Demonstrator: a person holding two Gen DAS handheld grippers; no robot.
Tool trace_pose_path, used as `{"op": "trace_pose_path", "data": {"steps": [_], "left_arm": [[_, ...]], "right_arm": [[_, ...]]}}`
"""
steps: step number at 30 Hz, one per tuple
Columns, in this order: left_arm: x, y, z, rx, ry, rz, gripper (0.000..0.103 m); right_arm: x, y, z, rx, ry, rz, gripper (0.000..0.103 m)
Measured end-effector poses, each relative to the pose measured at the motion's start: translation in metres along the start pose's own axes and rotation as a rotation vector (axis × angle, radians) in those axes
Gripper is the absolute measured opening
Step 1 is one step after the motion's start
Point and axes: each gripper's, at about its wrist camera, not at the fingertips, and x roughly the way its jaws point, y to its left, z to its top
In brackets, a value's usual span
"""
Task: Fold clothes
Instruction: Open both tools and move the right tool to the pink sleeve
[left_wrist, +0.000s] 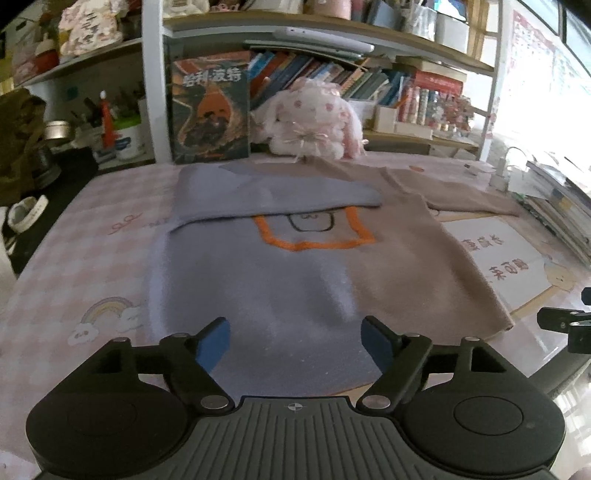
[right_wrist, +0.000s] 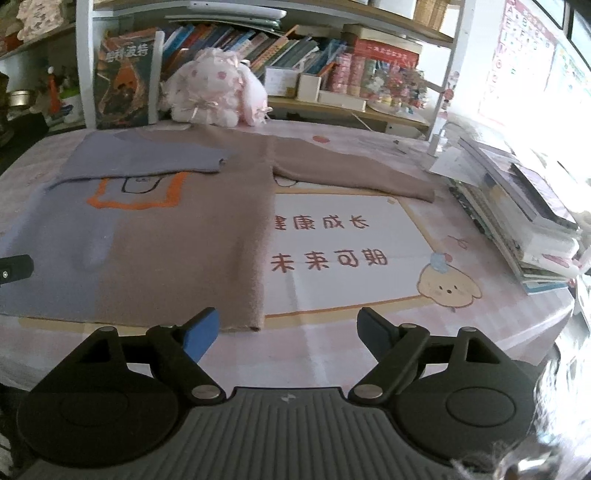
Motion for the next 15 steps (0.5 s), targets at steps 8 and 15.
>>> {"op": "trace_pose_path", "data": {"steps": [8, 15], "left_arm": [[0.017, -0.016, 0.011, 0.010, 0.013, -0.011, 0.083], [0.038, -0.043, 0.027, 0.017, 0.018, 0.026, 0.083]], "right_arm": [[0.008, -0.018, 0.003, 0.023, 0.011, -0.021, 0.083], [0.034, -0.046, 0.015, 0.043, 0.018, -0.009, 0.083]]}}
